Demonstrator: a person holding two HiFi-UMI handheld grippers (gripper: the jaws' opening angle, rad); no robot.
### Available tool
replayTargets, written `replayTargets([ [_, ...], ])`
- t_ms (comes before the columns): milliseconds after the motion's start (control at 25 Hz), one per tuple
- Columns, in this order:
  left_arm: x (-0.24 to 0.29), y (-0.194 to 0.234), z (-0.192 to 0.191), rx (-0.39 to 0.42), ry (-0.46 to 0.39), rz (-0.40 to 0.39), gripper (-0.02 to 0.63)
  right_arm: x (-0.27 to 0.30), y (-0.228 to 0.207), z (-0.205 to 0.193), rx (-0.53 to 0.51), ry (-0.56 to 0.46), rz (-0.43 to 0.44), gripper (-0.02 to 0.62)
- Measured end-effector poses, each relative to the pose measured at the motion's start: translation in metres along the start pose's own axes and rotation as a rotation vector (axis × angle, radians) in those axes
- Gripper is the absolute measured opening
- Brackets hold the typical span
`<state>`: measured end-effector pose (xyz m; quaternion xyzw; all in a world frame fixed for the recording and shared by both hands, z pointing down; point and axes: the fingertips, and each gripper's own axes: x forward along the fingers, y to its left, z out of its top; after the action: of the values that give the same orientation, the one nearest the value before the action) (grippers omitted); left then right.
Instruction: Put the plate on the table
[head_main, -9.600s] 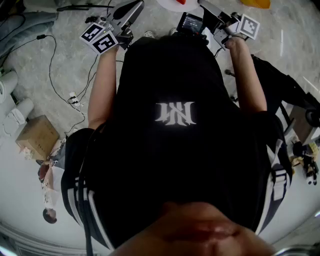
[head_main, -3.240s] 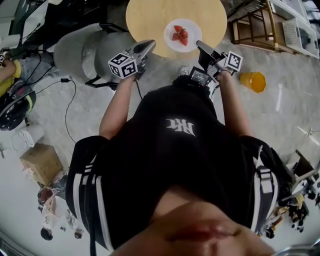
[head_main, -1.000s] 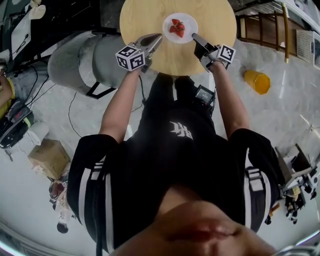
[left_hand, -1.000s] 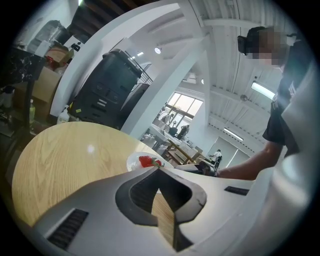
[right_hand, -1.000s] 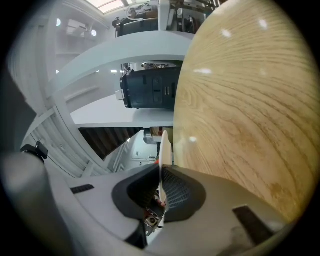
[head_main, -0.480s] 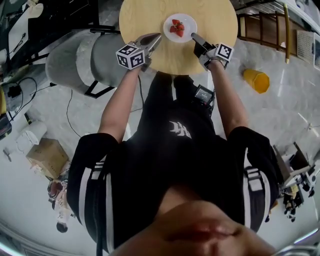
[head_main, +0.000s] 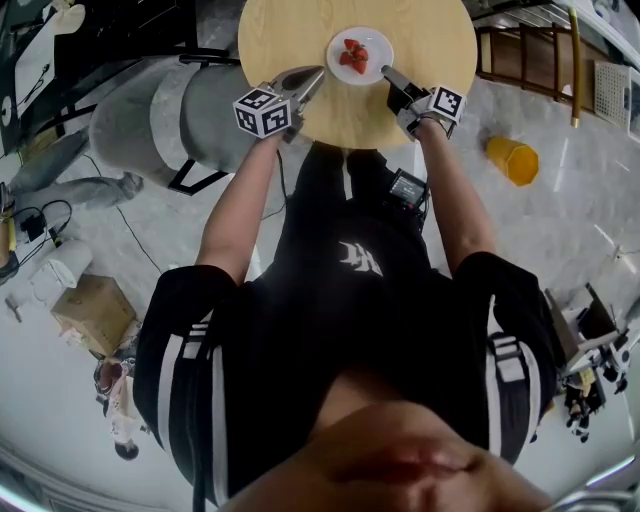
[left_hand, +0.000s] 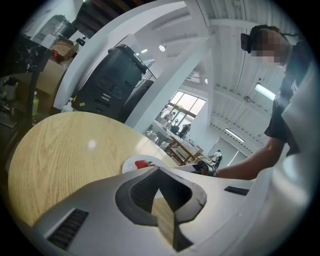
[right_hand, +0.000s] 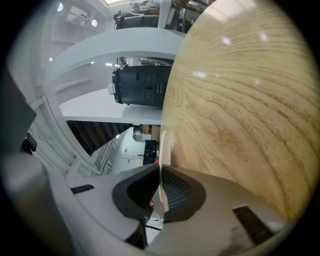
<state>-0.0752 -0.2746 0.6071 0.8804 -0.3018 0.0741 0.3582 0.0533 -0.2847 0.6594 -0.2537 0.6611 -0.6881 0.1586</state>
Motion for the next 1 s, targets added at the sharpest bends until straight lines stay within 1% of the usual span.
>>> replayTargets([
  [320, 0.002, 0.0, 0.0, -0.003, 0.0, -0.002, 0.002, 0.002, -0.003, 0.0, -0.026, 0.015, -0.017, 0.017],
  [640, 0.005, -0.001, -0.006, -0.01, 0.011, -0.009, 0.002, 0.004, -0.005, 0.001, -0.087, 0.033, -0.056, 0.011],
  [720, 0.005, -0.002, -0.008, -0.011, 0.012, -0.01, 0.002, 0.003, -0.008, 0.001, -0.097, 0.035, -0.079, 0.009],
  [880, 0.007, -0.003, -0.007, -0.011, 0.016, -0.014, 0.002, 0.001, -0.016, 0.004, -0.139, 0.048, -0.152, 0.005],
  [1000, 0.008, -0.004, -0.008, -0.01, 0.017, -0.015, 0.002, 0.002, -0.019, 0.005, -0.178, 0.059, -0.174, 0.008],
])
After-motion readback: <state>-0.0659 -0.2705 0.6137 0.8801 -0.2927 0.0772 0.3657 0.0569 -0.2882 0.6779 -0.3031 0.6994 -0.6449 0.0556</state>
